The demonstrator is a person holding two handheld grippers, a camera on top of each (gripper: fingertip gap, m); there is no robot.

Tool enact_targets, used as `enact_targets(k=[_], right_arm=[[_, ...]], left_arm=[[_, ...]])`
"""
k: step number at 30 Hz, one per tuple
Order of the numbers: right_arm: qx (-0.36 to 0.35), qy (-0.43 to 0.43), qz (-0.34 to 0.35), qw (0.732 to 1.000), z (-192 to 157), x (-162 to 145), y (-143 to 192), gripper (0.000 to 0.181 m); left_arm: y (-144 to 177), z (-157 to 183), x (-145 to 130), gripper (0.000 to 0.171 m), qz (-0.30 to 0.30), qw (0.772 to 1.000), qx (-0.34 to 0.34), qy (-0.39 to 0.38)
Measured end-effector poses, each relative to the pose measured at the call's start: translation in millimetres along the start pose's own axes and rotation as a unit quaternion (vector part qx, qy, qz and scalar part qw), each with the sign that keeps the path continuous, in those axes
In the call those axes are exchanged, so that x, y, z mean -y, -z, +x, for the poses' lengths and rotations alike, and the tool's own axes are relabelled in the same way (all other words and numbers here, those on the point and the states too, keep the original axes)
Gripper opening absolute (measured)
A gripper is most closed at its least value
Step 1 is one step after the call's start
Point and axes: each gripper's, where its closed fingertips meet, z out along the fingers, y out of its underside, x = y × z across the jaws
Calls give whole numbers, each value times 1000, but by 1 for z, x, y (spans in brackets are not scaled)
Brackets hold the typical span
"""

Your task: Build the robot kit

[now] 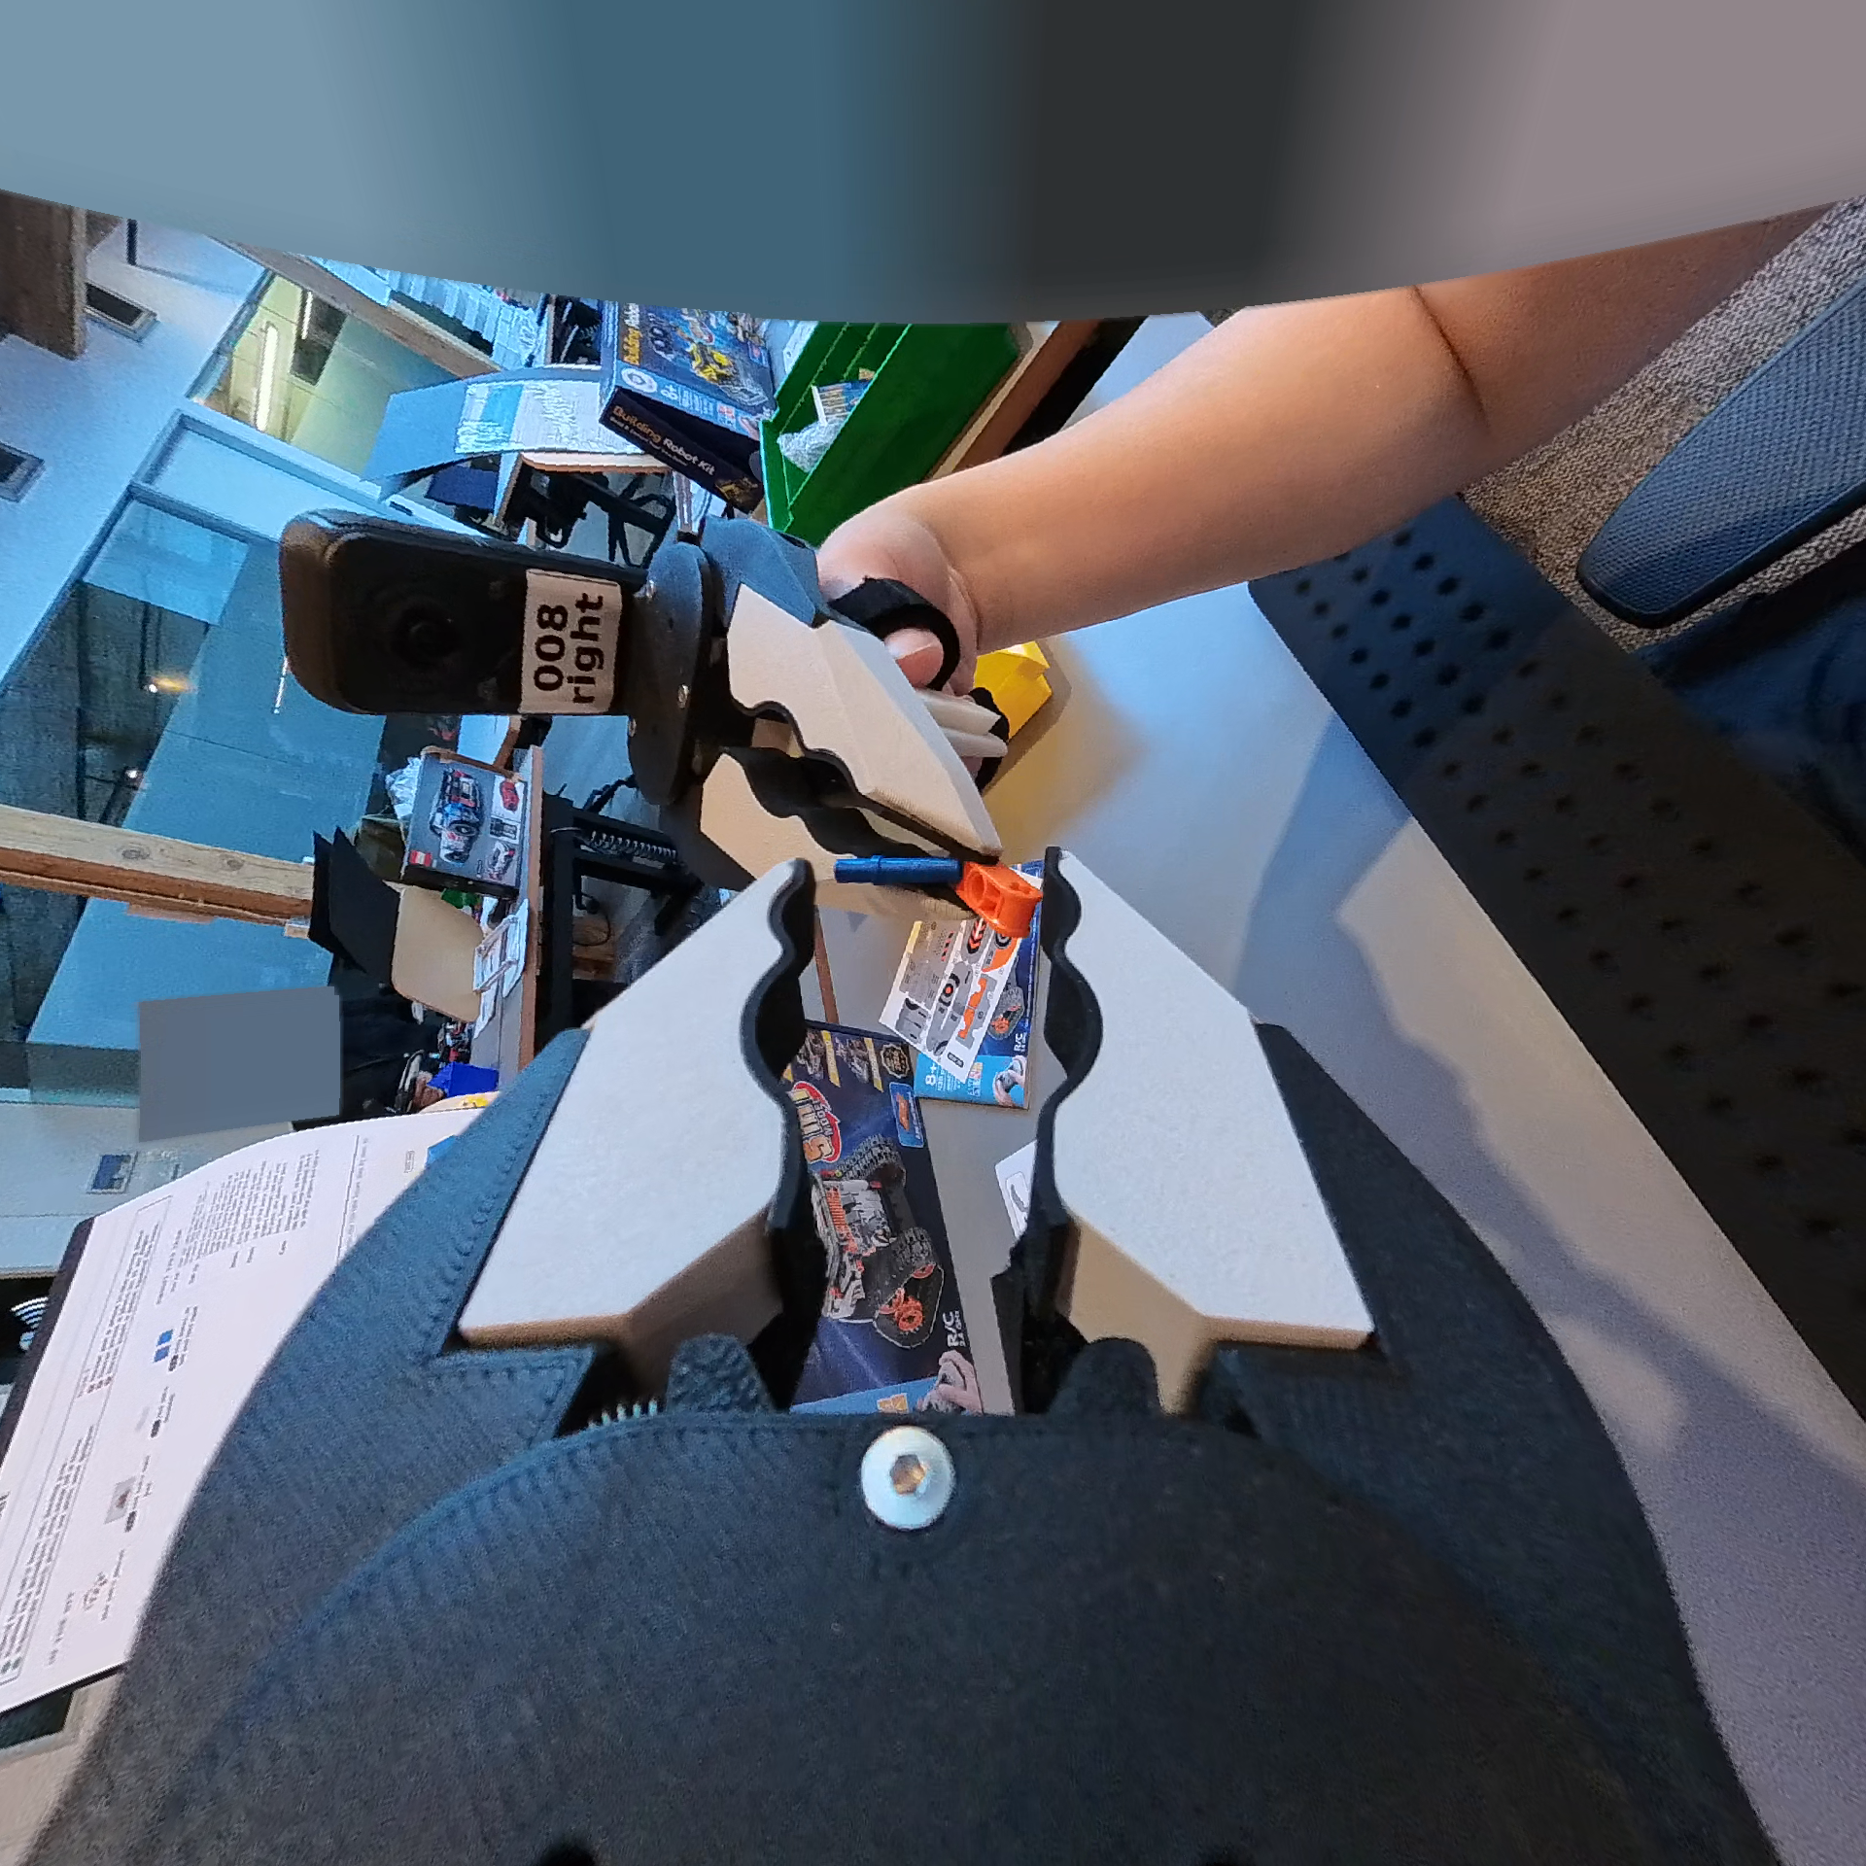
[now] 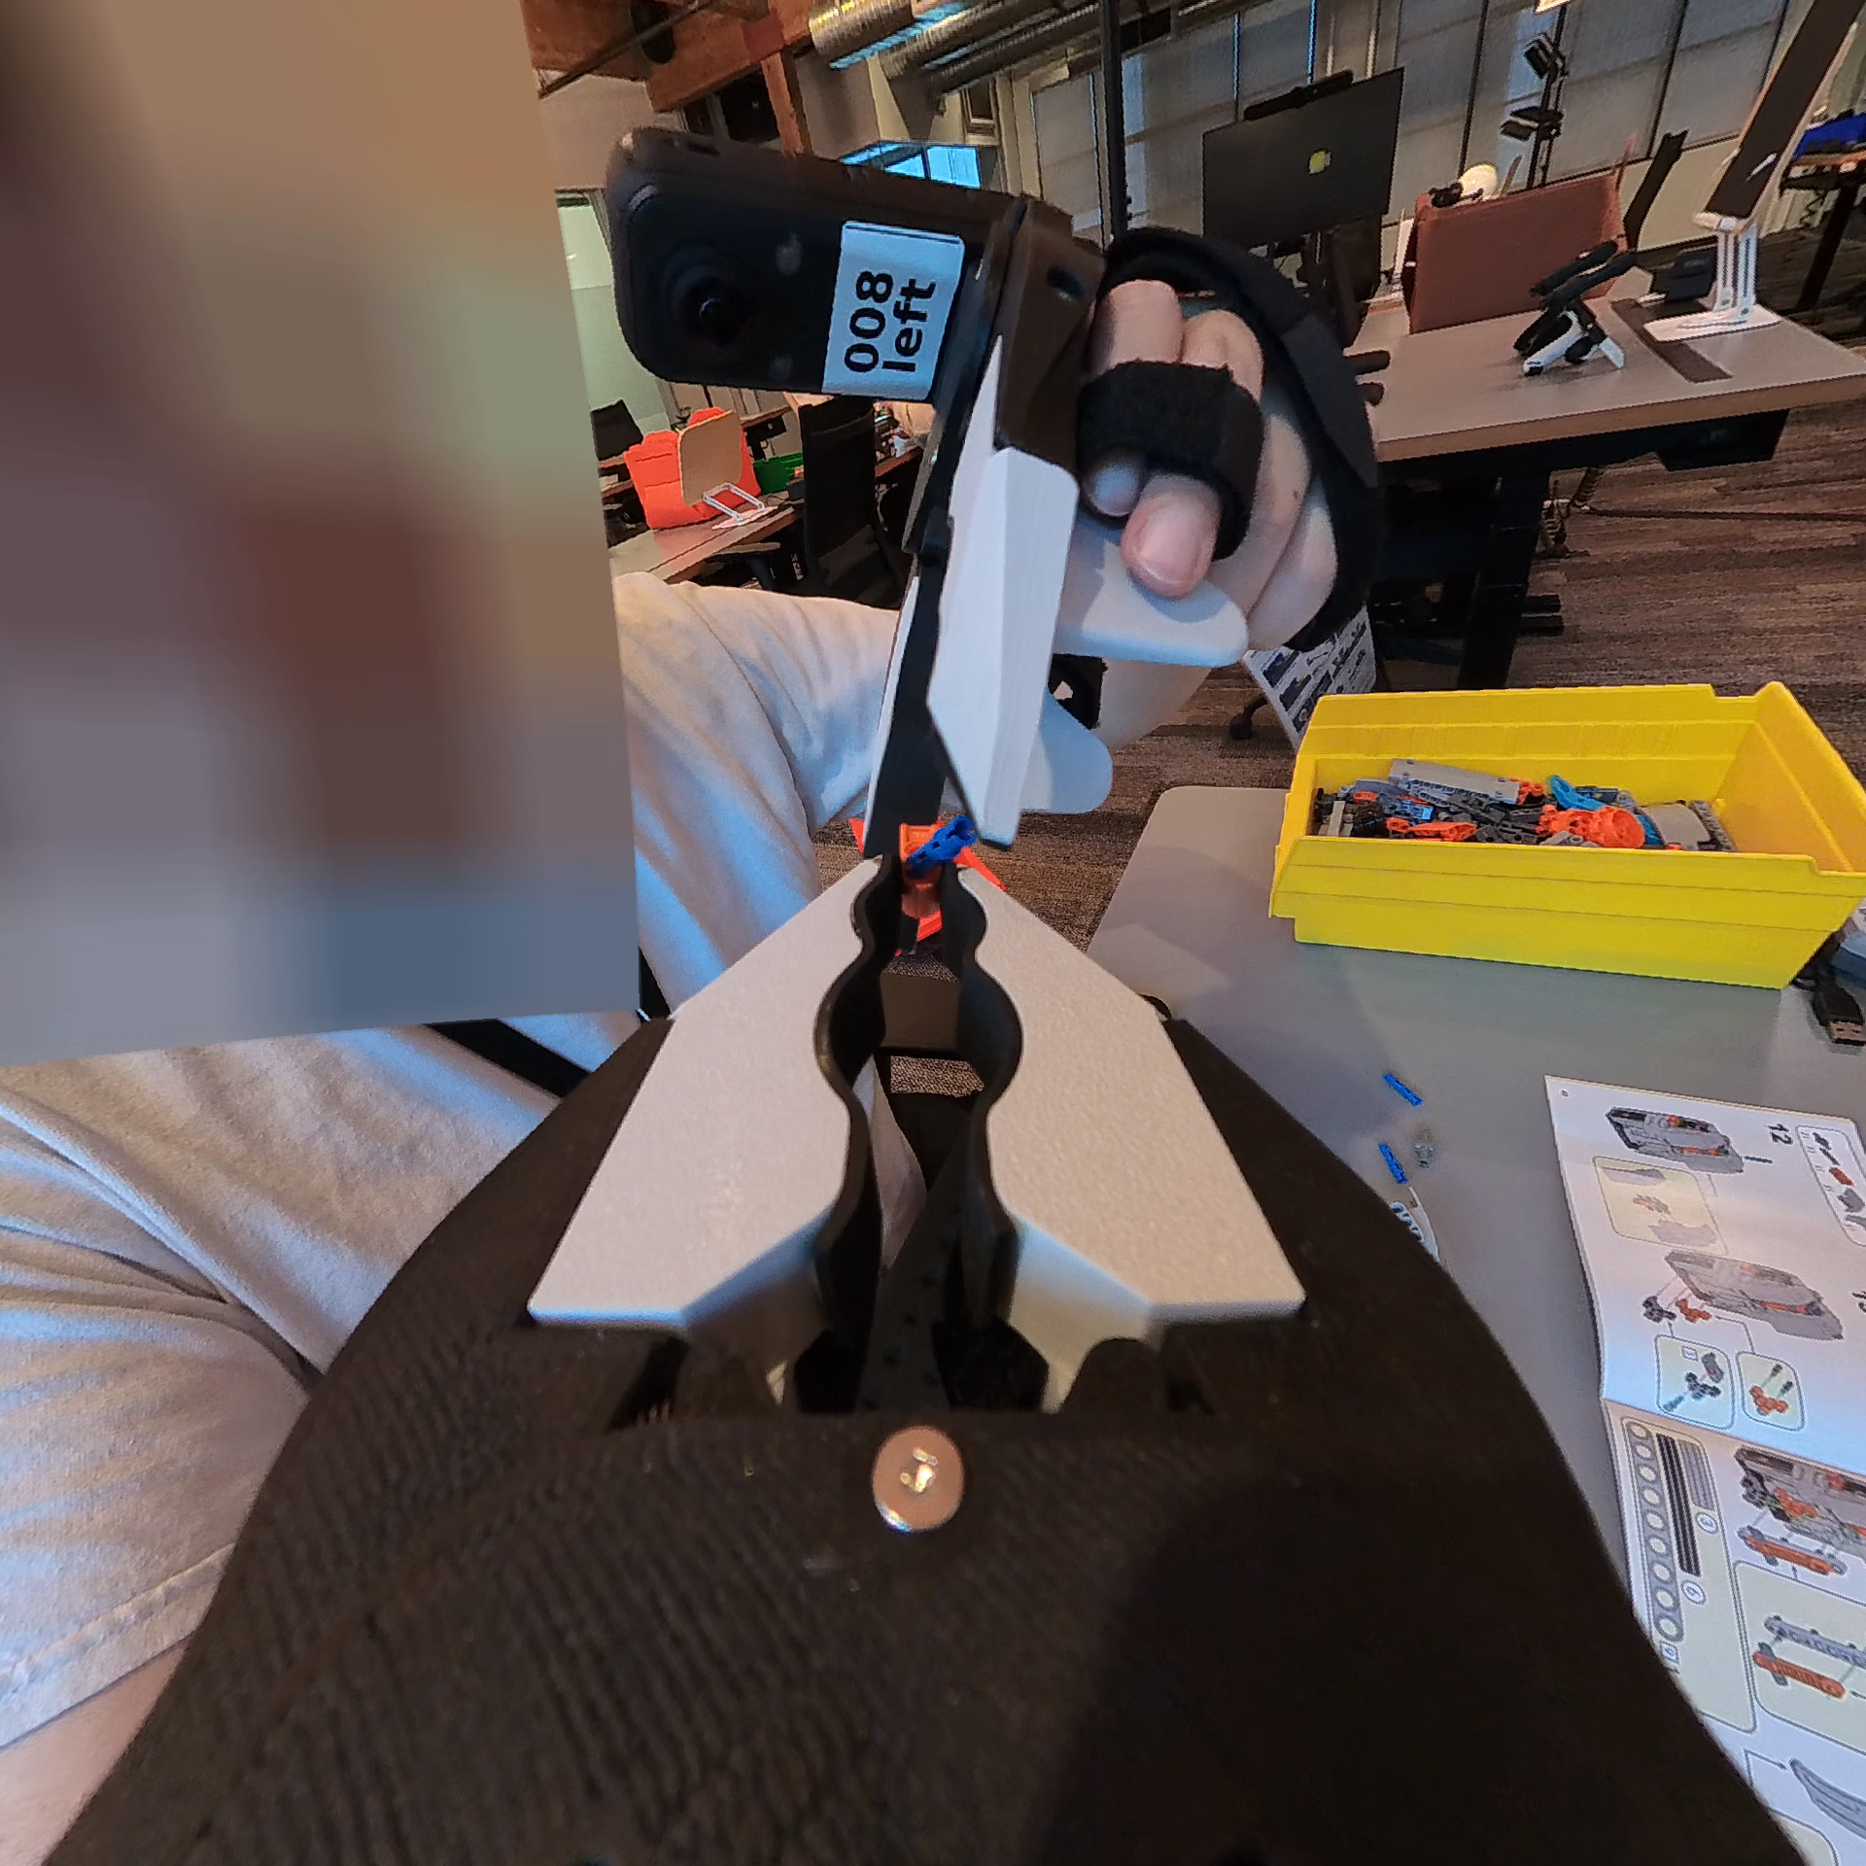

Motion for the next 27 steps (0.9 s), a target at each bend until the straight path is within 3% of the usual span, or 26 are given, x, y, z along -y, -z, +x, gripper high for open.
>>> enact_targets(k=[27], right_arm=[[0,-33,30,999,6,2,5,5]], left_arm=[[-6,-3,-5,41,-26,999,38,-27]])
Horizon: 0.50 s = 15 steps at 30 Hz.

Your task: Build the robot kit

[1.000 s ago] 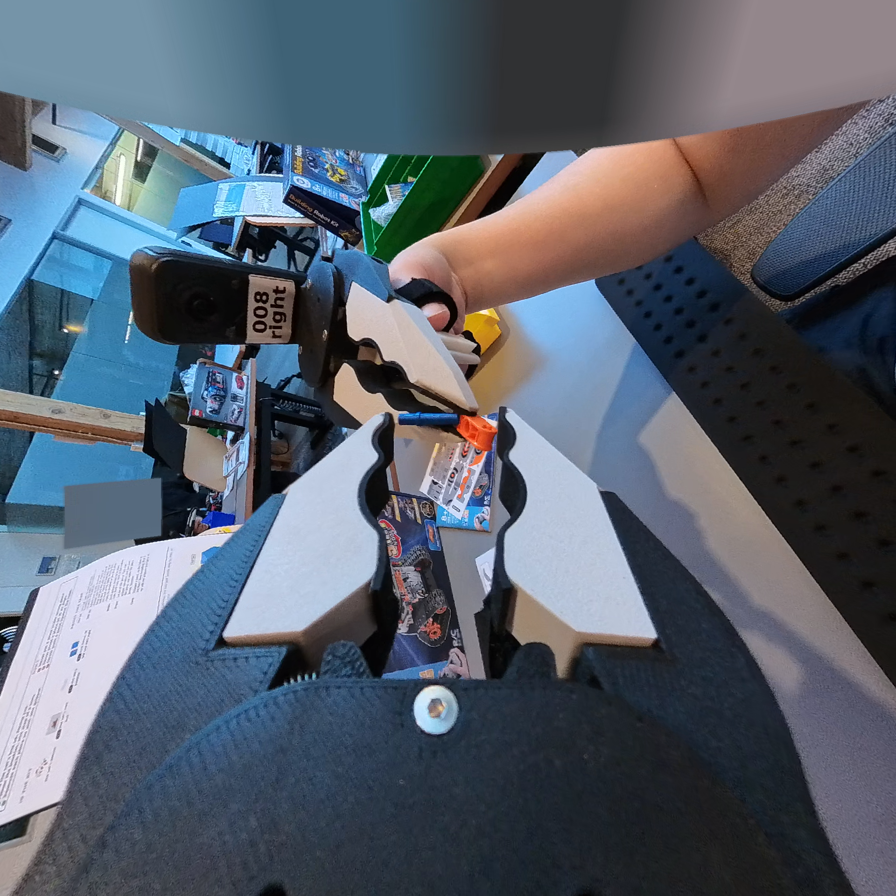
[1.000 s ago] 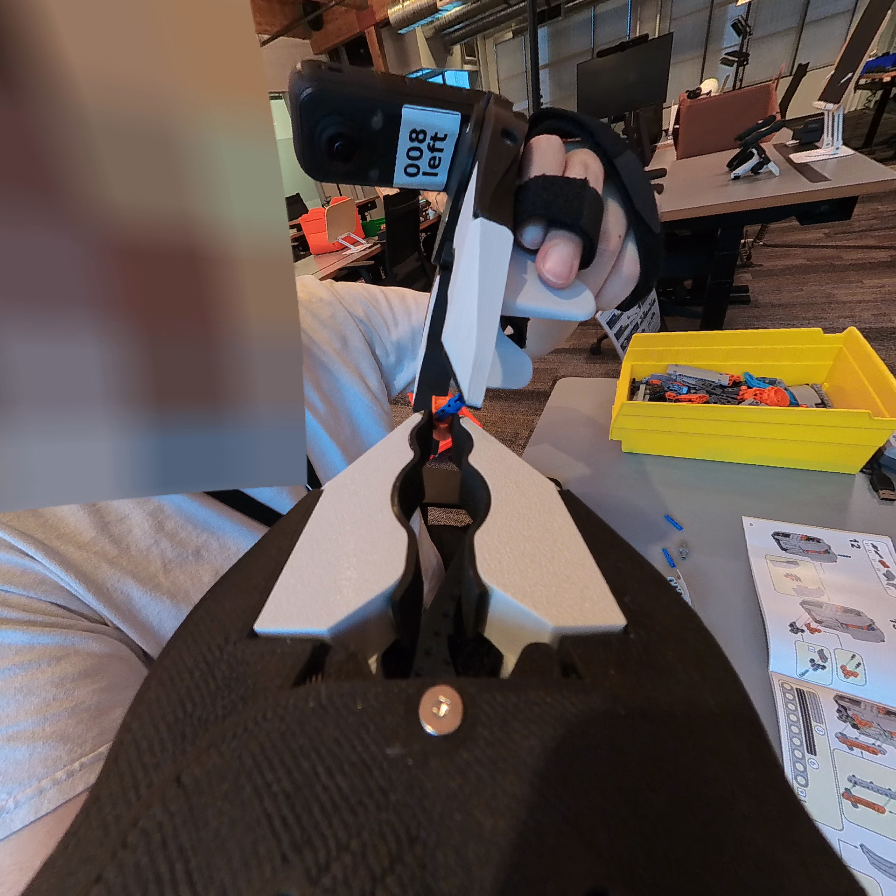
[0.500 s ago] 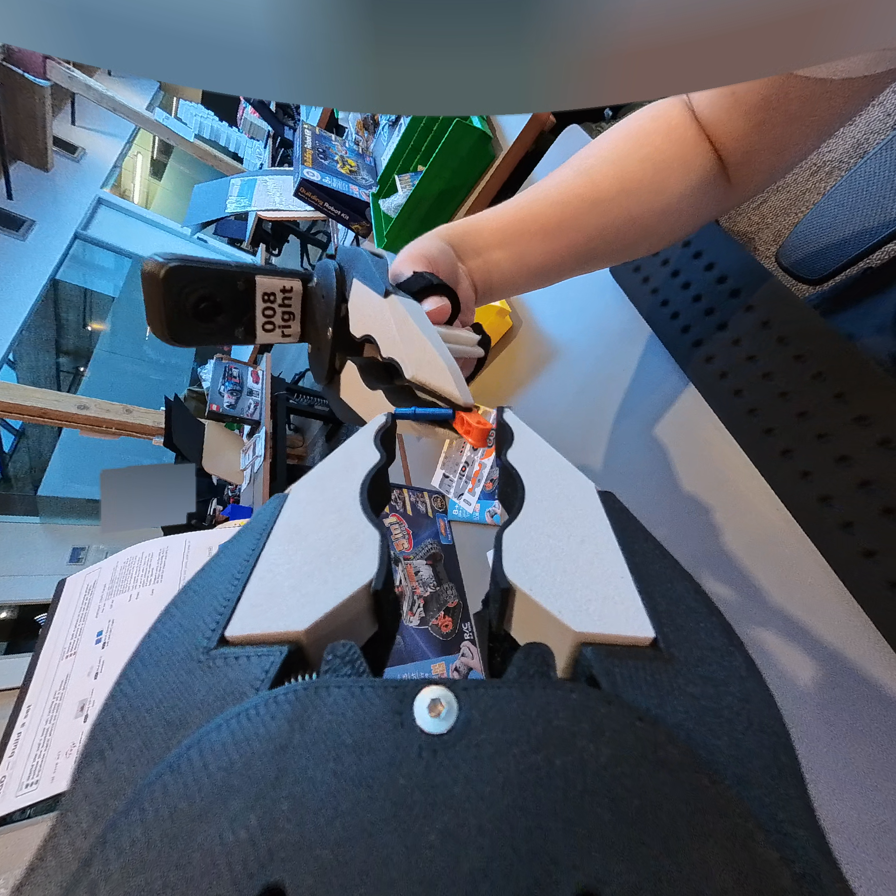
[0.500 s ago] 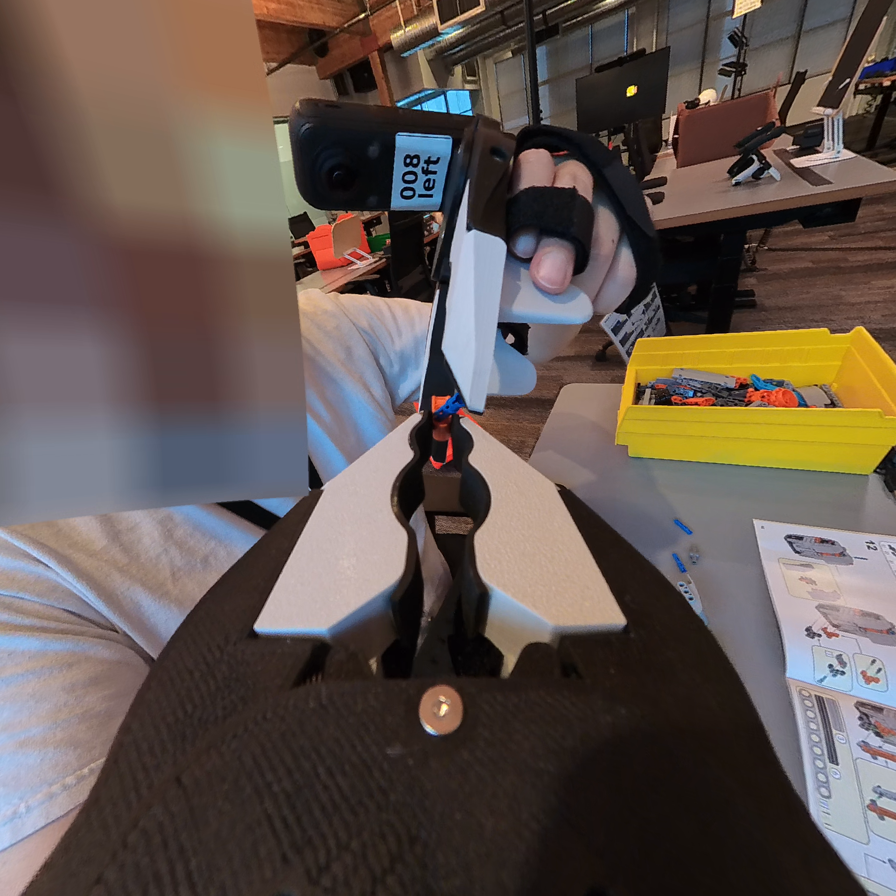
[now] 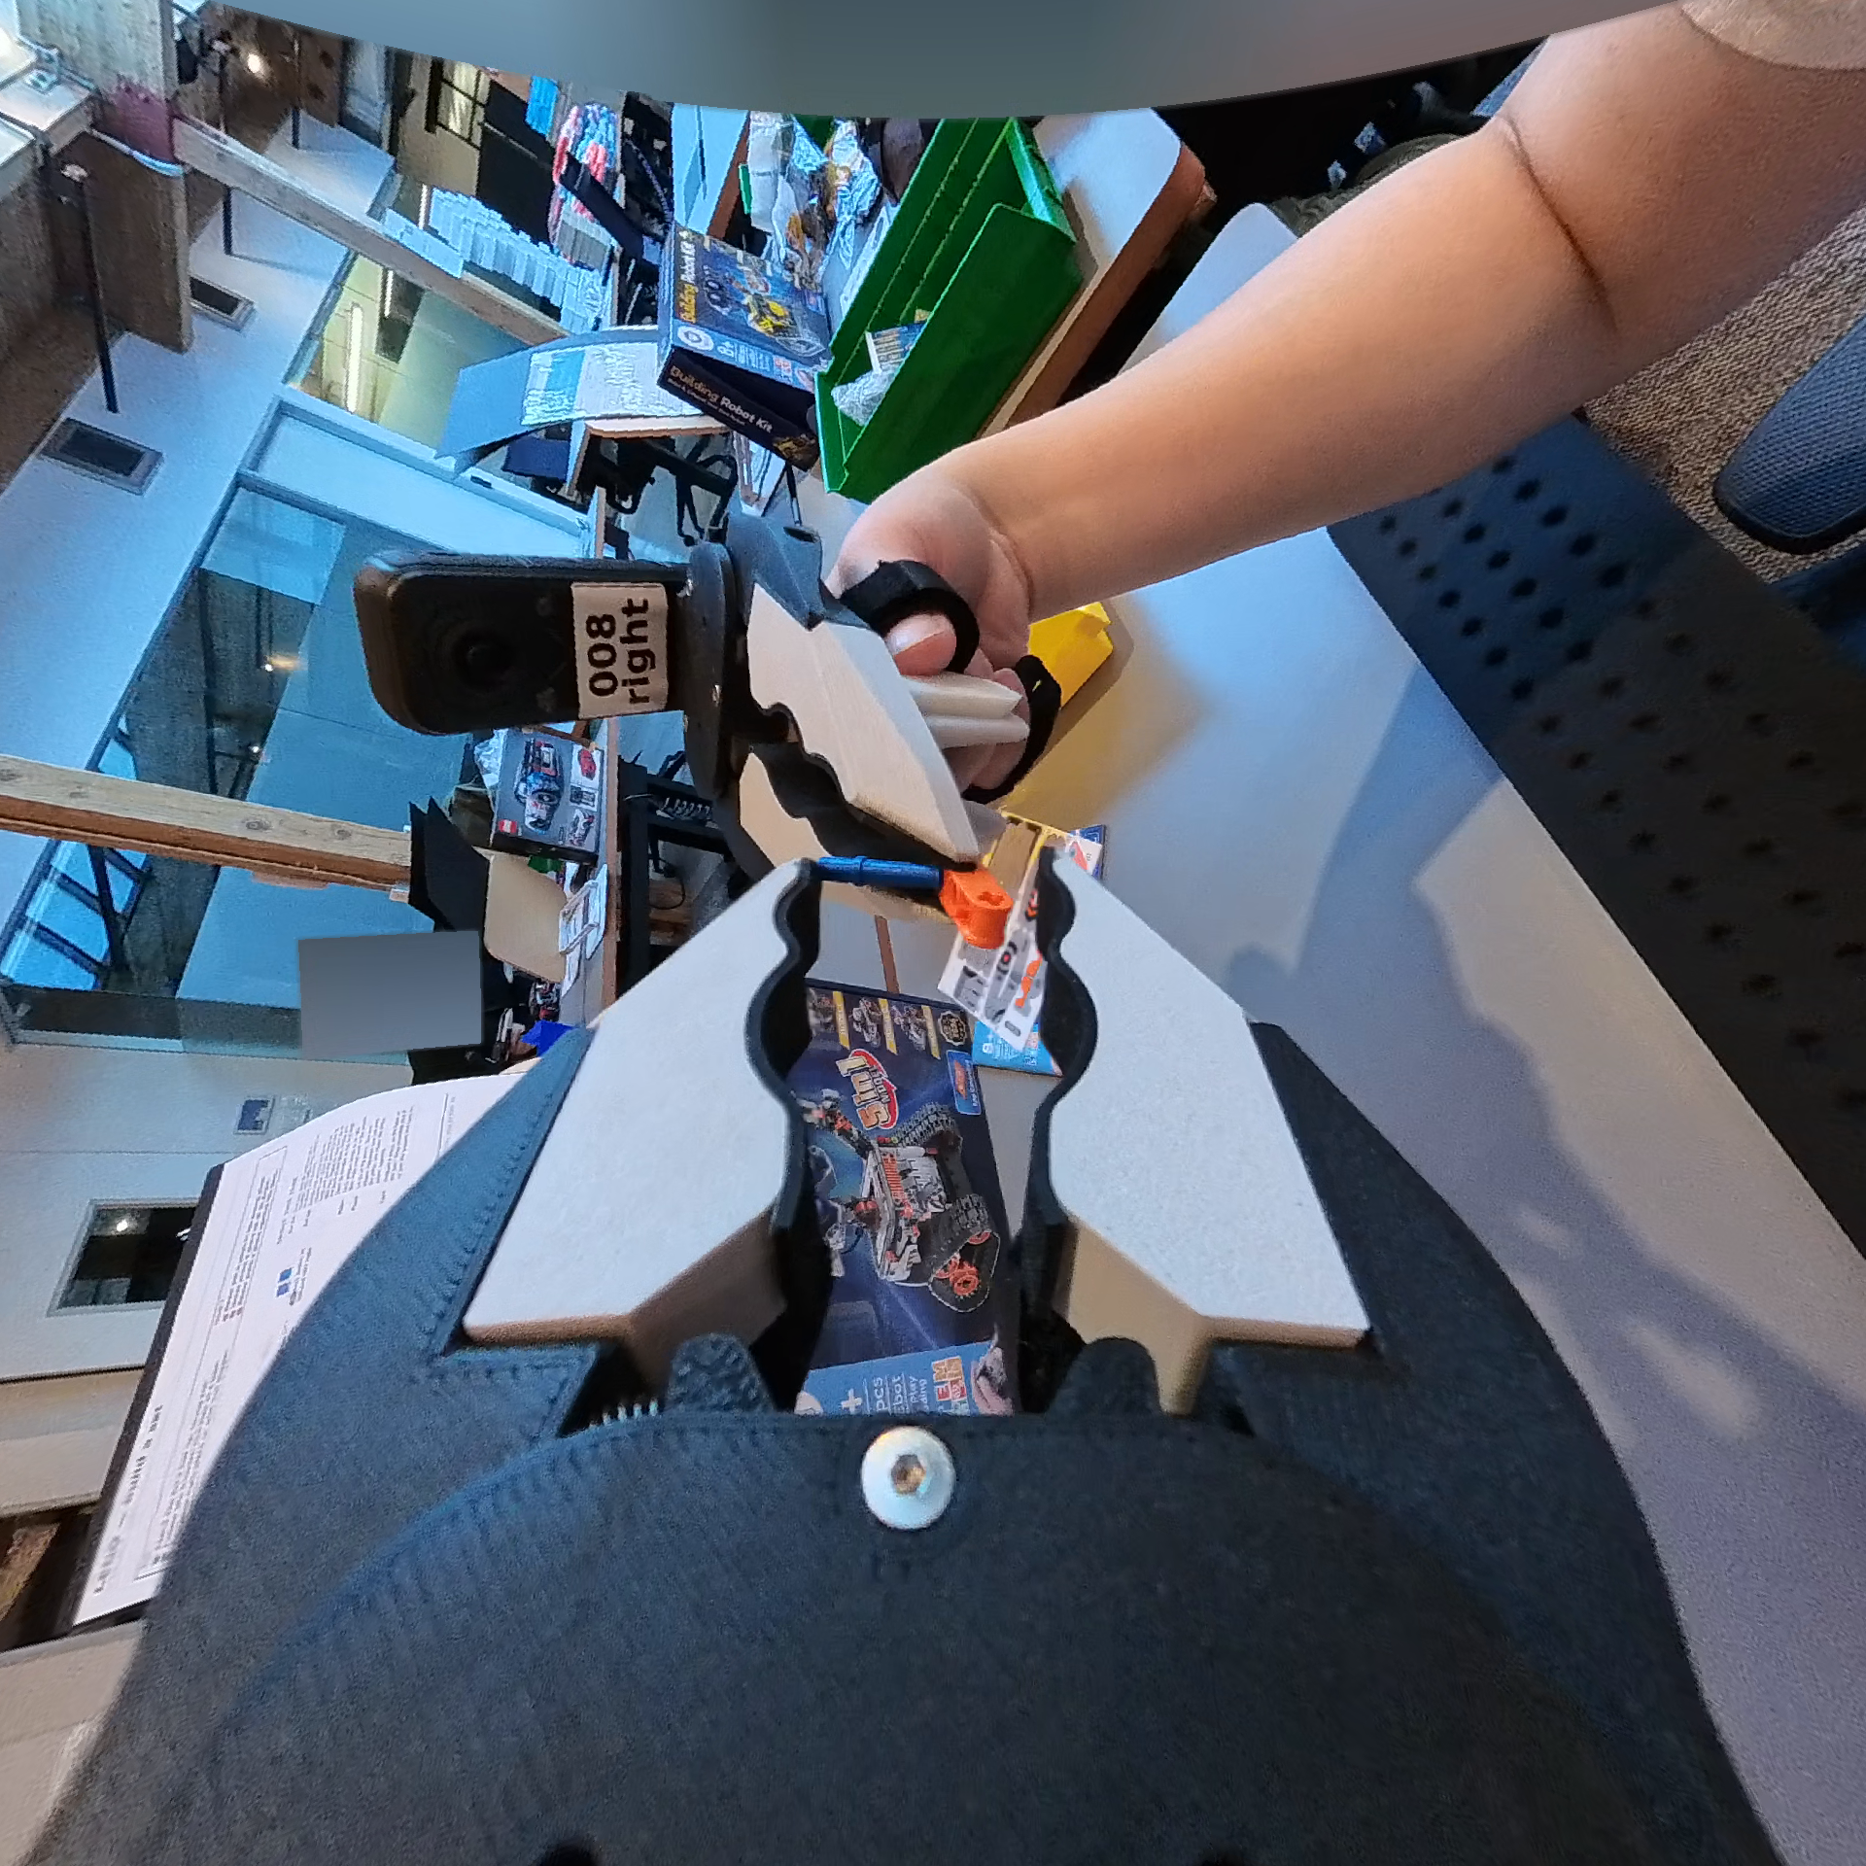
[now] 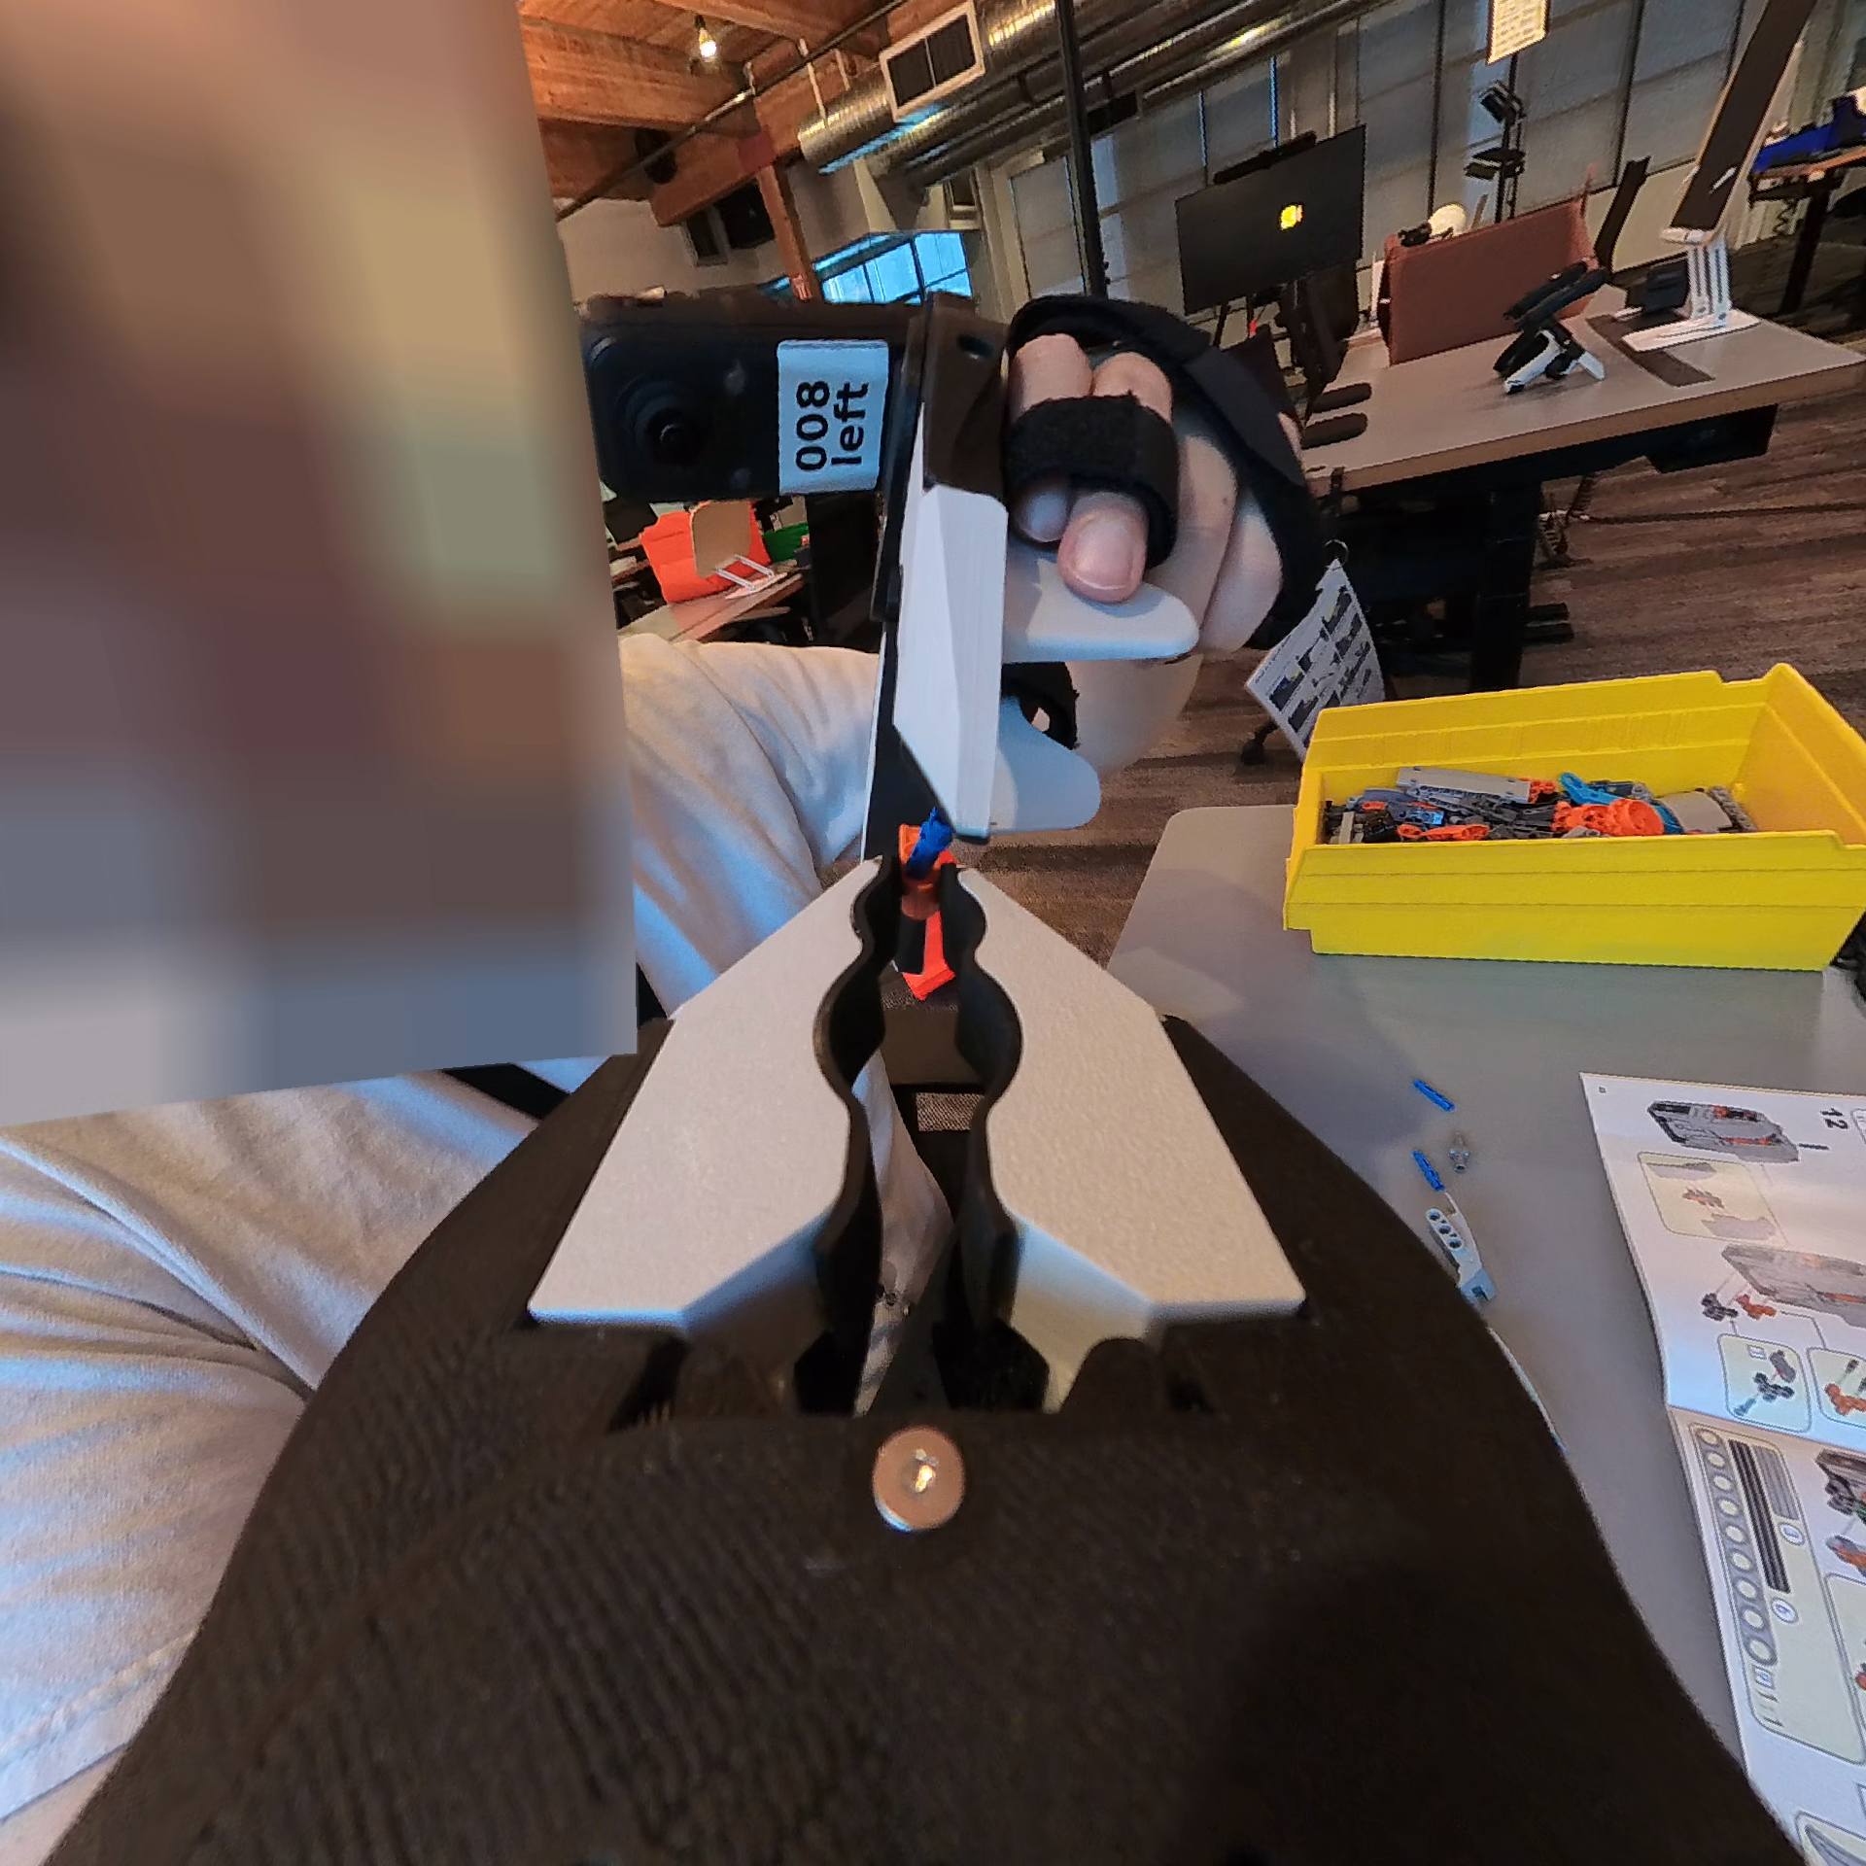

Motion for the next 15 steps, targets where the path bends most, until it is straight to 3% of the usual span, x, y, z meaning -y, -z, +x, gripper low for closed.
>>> enact_targets(k=[15], right_arm=[[-13,-11,22,1000,8,3,4,5]], left_arm=[[-2,-5,-10,46,-29,997,63,-32]])
